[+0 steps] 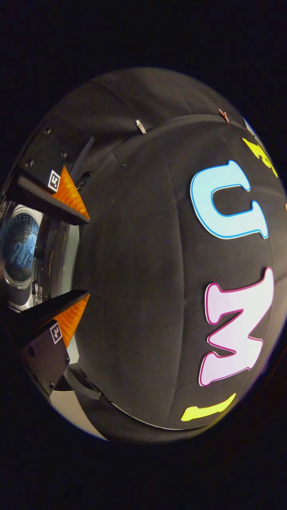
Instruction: Put the clothes into the washing machine and then close the washing machine lid.
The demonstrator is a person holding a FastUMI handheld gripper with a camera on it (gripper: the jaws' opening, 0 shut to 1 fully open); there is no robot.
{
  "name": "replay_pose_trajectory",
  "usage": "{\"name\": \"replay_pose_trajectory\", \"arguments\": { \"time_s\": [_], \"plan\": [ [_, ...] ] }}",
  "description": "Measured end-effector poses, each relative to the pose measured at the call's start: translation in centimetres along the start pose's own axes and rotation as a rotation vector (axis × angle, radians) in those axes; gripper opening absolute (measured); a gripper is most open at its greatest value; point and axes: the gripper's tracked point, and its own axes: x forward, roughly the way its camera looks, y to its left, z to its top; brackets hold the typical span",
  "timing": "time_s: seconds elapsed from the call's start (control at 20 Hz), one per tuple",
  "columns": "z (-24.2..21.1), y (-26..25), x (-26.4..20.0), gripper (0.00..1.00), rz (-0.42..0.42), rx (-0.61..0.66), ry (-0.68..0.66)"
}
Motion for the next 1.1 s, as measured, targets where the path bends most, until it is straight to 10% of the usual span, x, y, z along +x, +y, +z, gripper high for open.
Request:
{"name": "replay_pose_trajectory", "arguments": {
  "time_s": [1.1],
  "plan": [
    [-11.7,3.2,-10.2,0.99,0.002,-0.141,0.071]
  ]
}}
